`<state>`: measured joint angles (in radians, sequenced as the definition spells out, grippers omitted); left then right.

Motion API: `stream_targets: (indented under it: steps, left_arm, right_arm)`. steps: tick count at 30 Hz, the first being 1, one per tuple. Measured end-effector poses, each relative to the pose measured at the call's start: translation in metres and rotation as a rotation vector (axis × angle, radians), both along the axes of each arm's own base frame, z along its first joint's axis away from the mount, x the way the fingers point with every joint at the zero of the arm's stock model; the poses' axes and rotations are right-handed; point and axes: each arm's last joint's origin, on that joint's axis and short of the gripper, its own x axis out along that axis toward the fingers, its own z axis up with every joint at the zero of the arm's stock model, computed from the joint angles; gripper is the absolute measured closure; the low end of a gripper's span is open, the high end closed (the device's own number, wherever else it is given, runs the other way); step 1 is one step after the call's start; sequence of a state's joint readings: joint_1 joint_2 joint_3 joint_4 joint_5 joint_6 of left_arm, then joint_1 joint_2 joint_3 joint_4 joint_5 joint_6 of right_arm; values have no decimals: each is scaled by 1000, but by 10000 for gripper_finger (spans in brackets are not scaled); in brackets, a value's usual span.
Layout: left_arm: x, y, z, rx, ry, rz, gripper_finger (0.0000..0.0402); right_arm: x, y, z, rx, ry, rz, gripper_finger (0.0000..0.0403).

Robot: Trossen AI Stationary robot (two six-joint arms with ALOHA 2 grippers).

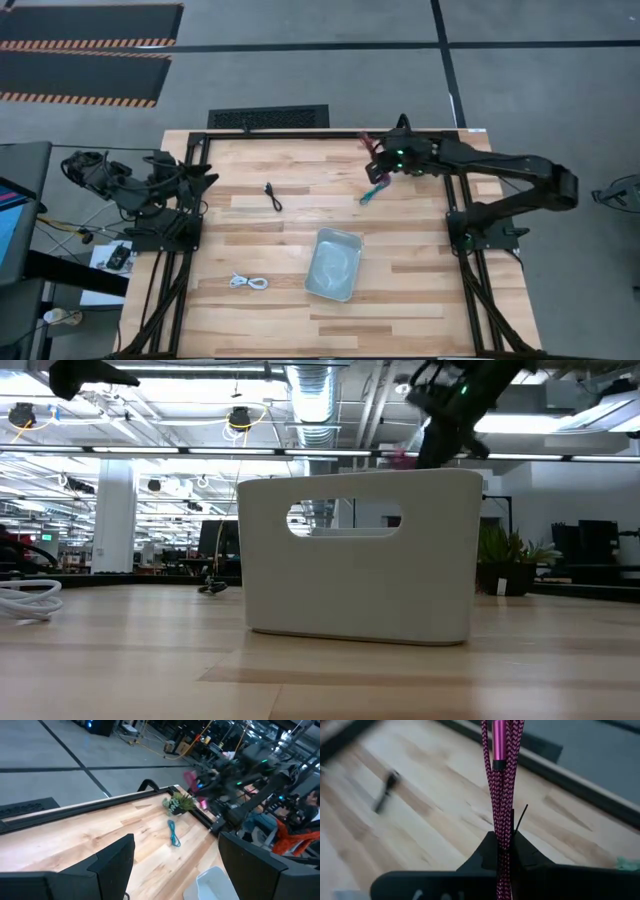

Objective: Pick and place USB-C Cables
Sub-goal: Put the pink charger cable into the gray bin

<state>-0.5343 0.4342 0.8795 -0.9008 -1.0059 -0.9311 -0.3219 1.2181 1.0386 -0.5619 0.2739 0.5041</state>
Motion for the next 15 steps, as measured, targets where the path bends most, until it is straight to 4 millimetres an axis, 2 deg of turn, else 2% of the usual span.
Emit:
stream_targets:
  steps: [8,15]
  left_arm:
    - [15,-8,5,117,36,11,127]
    - [26,-14,6,163,52,31,127]
  right_arm:
    - [-23,45,41,-151,-202,7,385]
    - [-22,79,54,-219,-321,40,385]
